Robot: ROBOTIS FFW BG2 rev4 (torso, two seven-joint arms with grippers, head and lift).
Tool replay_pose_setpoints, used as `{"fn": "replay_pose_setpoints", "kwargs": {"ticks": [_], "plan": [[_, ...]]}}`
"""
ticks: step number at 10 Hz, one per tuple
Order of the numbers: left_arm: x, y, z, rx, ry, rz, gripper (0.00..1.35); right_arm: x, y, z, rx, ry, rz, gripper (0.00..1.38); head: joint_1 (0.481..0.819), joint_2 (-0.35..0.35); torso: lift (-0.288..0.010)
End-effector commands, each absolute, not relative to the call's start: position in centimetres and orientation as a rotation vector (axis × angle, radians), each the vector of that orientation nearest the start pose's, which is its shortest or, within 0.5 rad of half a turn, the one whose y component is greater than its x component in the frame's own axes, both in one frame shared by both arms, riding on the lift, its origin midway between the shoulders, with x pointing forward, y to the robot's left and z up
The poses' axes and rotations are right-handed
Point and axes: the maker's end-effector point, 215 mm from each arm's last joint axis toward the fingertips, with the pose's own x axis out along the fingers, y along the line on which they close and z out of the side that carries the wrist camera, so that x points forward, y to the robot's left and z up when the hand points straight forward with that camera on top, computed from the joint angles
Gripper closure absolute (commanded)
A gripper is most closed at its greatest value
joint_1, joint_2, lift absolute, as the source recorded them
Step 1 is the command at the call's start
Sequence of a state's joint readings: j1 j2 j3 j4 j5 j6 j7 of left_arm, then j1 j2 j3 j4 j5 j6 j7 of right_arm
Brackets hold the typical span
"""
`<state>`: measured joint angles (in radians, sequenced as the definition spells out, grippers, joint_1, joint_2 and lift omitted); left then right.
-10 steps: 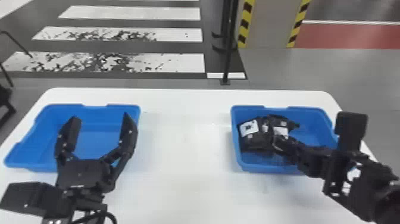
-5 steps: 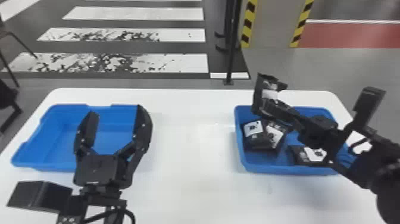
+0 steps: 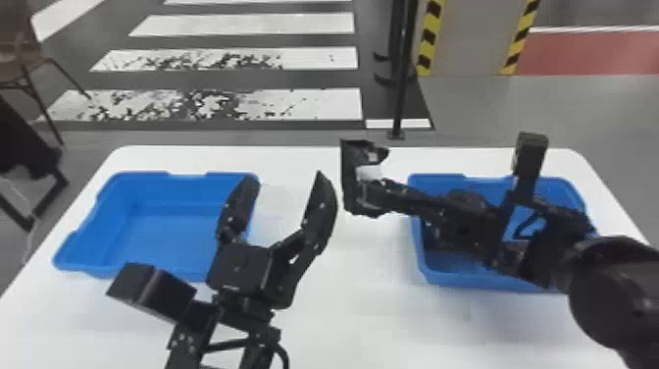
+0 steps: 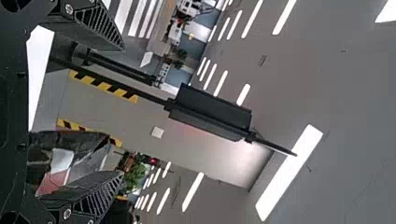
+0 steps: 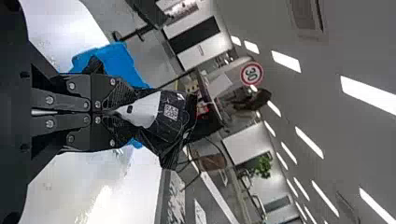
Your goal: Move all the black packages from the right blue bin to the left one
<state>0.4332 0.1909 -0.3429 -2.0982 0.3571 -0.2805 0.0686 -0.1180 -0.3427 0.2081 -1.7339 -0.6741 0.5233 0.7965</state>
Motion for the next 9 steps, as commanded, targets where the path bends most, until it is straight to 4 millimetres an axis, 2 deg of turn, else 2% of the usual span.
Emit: {"fn": "replay_pose_setpoints", "kwargs": {"ticks": [1, 3, 5, 7, 8, 9], "plan": [[42.9, 9.8, -22.2, -0.383, -0.242, -0.295, 0.13, 47.1, -1.2, -29.3, 0.431, 0.276, 1.213, 1.17, 0.695, 0.077, -0.18], [42.9, 10.0, -22.1, -0.316, -0.254, -0.292, 0.14, 46.2, 0.2, -29.0, 0.439, 0.281, 1.249, 1.17, 0.695, 0.107, -0.18], [43.3, 11.2, -22.3, -0.204, -0.268, -0.263, 0.14, 44.7, 1.9, -28.9, 0.481, 0.295, 1.297, 1.17, 0.695, 0.136, -0.18], [43.6, 11.2, -23.3, -0.199, -0.235, -0.261, 0.14, 43.5, 3.4, -29.2, 0.489, 0.316, 1.336, 1.17, 0.695, 0.167, -0.18], [43.6, 10.9, -23.9, -0.215, -0.212, -0.268, 0.14, 43.5, 3.5, -28.9, 0.489, 0.313, 1.34, 1.17, 0.695, 0.18, -0.18], [43.7, 9.9, -25.4, -0.289, -0.149, -0.299, 0.14, 43.5, 3.5, -28.9, 0.486, 0.313, 1.342, 1.17, 0.695, 0.184, -0.18]]}}
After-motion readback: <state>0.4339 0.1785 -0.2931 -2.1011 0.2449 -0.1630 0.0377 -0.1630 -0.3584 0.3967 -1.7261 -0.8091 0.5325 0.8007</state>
